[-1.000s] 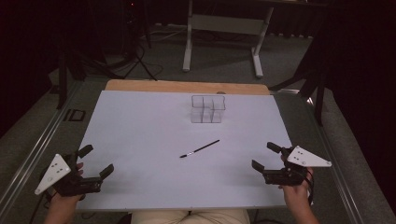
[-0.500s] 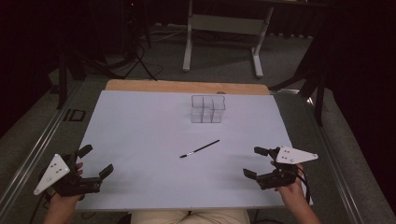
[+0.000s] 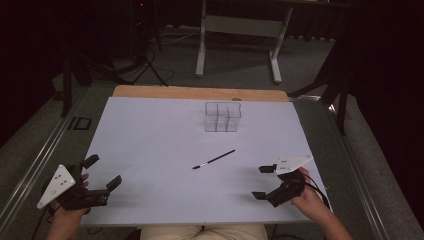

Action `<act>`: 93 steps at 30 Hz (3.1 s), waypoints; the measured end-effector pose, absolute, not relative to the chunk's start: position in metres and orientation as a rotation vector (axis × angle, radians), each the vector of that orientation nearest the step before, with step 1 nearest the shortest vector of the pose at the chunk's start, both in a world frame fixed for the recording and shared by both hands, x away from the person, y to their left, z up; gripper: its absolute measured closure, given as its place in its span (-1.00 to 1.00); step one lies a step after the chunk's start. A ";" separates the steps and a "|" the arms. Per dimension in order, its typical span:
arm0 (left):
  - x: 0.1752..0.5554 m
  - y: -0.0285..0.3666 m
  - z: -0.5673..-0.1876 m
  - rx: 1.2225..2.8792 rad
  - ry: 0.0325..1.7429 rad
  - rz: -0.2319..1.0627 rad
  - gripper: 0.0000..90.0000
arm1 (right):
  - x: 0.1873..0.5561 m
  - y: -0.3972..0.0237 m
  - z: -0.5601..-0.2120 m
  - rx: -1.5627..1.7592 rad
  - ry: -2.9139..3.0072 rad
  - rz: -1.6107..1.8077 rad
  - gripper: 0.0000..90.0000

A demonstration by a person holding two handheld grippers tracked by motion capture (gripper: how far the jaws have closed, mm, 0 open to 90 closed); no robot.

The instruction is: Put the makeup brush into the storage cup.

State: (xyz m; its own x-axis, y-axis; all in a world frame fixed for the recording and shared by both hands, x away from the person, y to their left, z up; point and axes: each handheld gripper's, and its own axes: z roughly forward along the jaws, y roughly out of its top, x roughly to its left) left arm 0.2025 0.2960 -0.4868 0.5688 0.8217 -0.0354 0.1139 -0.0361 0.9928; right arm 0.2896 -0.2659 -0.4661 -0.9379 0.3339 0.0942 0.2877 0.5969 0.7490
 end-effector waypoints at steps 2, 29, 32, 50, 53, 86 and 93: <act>0.202 0.297 -0.487 1.520 0.832 0.690 -0.98 | 0.293 -0.262 -0.472 0.515 2.826 1.199 -0.78; 0.202 0.296 -0.488 1.531 0.834 0.691 -0.98 | 0.322 -0.240 -0.482 0.381 3.345 0.108 -0.78; 0.202 0.295 -0.488 1.532 0.835 0.688 -0.98 | 0.325 -0.231 -0.474 0.328 3.339 0.027 -0.74; 0.202 0.296 -0.488 1.531 0.833 0.679 -0.98 | 0.332 -0.197 -0.461 0.011 3.302 -0.053 -0.66; 0.202 0.296 -0.488 1.531 0.834 0.678 -0.98 | 0.334 -0.191 -0.460 -0.073 3.282 -0.043 -0.66; 0.194 0.301 -0.490 1.518 0.874 0.681 -0.98 | 0.375 -0.127 -0.460 -0.409 3.138 0.061 -0.33; 0.189 0.299 -0.490 1.516 0.889 0.686 -0.98 | 0.388 -0.116 -0.460 -0.454 3.111 0.105 -0.24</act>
